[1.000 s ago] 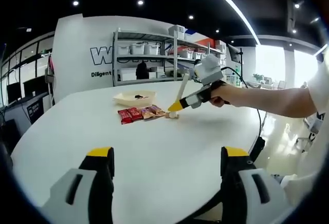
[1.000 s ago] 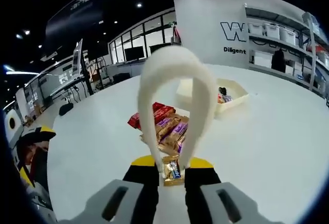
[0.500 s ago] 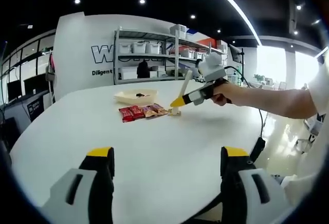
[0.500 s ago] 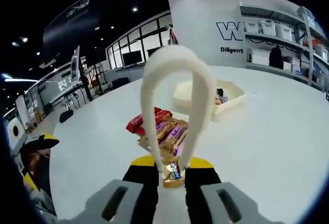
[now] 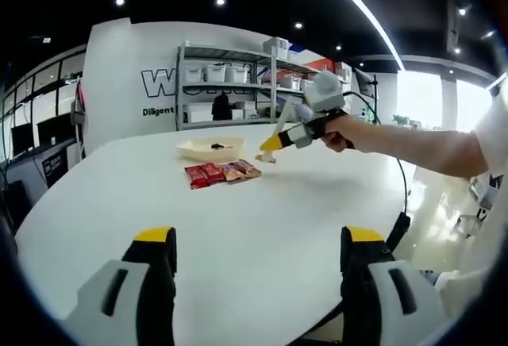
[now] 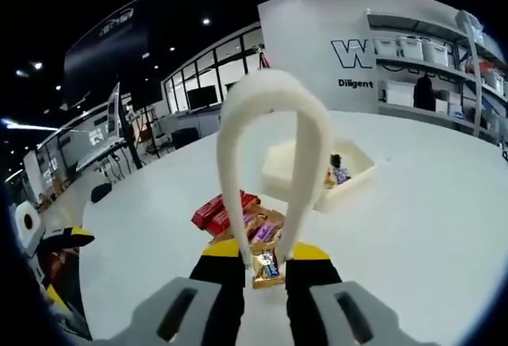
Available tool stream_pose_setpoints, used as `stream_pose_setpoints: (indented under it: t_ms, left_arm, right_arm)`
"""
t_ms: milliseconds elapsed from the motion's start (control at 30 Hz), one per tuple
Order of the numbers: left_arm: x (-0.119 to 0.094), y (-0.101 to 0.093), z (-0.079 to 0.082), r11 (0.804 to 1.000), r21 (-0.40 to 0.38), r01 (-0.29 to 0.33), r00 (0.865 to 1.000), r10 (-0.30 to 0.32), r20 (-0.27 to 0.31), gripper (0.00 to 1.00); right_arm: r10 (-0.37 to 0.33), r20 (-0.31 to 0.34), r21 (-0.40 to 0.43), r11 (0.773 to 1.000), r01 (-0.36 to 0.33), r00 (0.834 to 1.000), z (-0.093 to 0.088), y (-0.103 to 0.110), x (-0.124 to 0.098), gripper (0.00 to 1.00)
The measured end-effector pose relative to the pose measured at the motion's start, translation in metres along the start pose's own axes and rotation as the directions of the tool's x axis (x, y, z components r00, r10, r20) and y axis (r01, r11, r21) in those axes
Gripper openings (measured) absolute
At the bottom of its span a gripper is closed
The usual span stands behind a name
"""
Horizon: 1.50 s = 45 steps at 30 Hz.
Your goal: Place the target food into the container with the food tongs after gripping and lifting it, then release it inside without dropping or visibly crushing the food.
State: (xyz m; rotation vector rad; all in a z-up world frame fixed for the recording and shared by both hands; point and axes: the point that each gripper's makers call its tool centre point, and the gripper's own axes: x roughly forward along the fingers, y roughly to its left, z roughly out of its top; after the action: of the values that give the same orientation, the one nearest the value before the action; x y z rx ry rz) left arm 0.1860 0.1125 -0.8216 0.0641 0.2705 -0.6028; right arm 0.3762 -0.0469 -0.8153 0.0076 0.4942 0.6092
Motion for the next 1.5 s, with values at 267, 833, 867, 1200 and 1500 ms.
stream_pose_setpoints:
  t_ms: [267, 833, 867, 1200, 1500]
  left_arm:
    - [0.003, 0.006, 0.002, 1.0, -0.004, -0.009, 1.0, 0.009, 0.0, 0.83]
    - [0.012, 0.02, 0.0, 0.999, -0.015, -0.029, 0.999, 0.029, -0.014, 0.83]
    - [0.014, 0.021, -0.001, 0.999, -0.016, -0.03, 0.999, 0.029, -0.017, 0.83]
    - [0.026, 0.033, -0.002, 0.999, -0.021, -0.043, 0.998, 0.043, -0.035, 0.83]
    - [0.033, 0.041, -0.007, 0.998, -0.027, -0.054, 0.997, 0.053, -0.054, 0.84]
  right_arm:
    - [0.0, 0.023, 0.015, 1.0, 0.0, 1.0, 0.025, -0.008, 0.012, 0.11]
    - [-0.027, 0.062, 0.084, 0.996, 0.022, 0.998, 0.064, -0.044, 0.041, 0.12]
    - [-0.03, 0.063, 0.087, 0.996, 0.024, 0.998, 0.067, -0.047, 0.044, 0.12]
    - [-0.053, 0.072, 0.091, 0.995, 0.046, 0.996, 0.08, -0.07, 0.071, 0.12]
    - [-0.091, 0.047, 0.08, 0.993, 0.087, 0.995, 0.075, -0.092, 0.099, 0.12]
